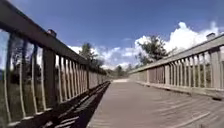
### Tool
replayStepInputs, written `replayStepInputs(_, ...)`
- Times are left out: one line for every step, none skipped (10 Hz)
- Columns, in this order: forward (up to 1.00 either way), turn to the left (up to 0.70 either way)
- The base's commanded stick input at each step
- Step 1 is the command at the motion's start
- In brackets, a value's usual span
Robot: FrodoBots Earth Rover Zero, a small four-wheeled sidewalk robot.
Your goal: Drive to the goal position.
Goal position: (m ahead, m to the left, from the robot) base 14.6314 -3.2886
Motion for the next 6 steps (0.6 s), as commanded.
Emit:
replayStepInputs(0.45, -0.13)
replayStepInputs(0.45, 0.02)
replayStepInputs(0.45, 0.02)
replayStepInputs(0.45, 0.02)
replayStepInputs(0.45, 0.02)
replayStepInputs(0.45, 0.02)
